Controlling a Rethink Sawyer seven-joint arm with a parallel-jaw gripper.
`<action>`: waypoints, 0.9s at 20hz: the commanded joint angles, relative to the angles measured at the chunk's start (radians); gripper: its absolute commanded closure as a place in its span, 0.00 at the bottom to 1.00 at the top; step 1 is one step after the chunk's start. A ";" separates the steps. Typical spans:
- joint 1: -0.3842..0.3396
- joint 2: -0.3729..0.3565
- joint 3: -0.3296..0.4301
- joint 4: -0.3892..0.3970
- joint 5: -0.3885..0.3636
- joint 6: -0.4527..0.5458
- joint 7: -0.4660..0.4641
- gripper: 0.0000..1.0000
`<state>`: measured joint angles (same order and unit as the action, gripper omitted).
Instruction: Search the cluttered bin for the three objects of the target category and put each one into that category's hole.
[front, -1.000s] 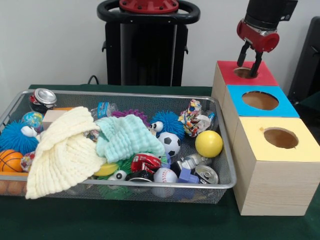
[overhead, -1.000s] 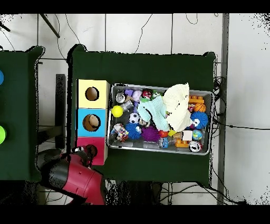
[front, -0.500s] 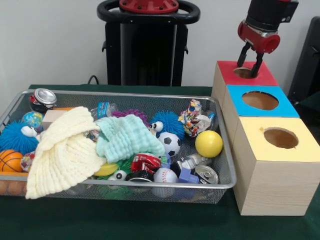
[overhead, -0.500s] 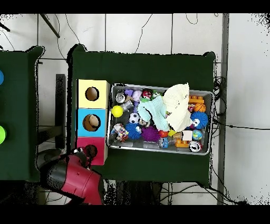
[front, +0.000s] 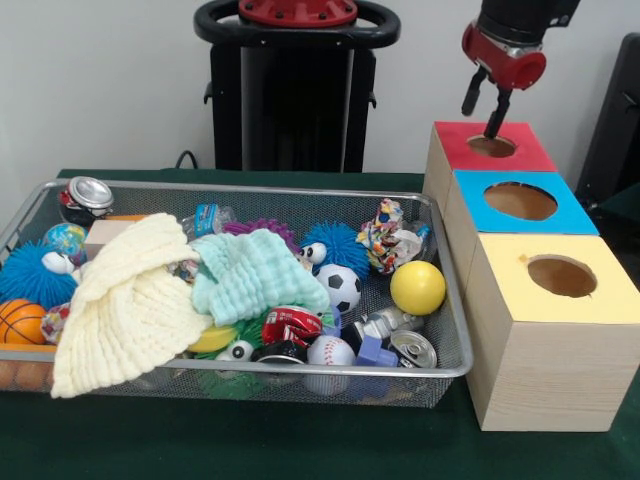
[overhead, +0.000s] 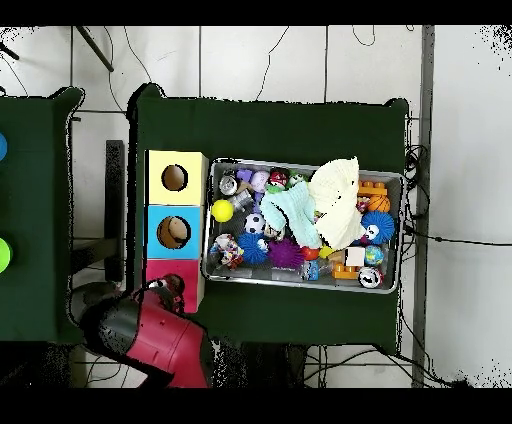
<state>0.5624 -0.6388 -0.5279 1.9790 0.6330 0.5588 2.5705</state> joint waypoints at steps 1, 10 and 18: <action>-0.101 -0.071 -0.032 -0.190 -0.097 0.268 0.117 0.00; -0.262 -0.088 0.037 -0.280 -0.168 0.287 -0.028 0.00; -0.511 -0.059 0.197 -0.368 -0.253 0.264 -0.247 0.00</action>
<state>0.1750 -0.7278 -0.5097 1.7144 0.4608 0.8123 2.5701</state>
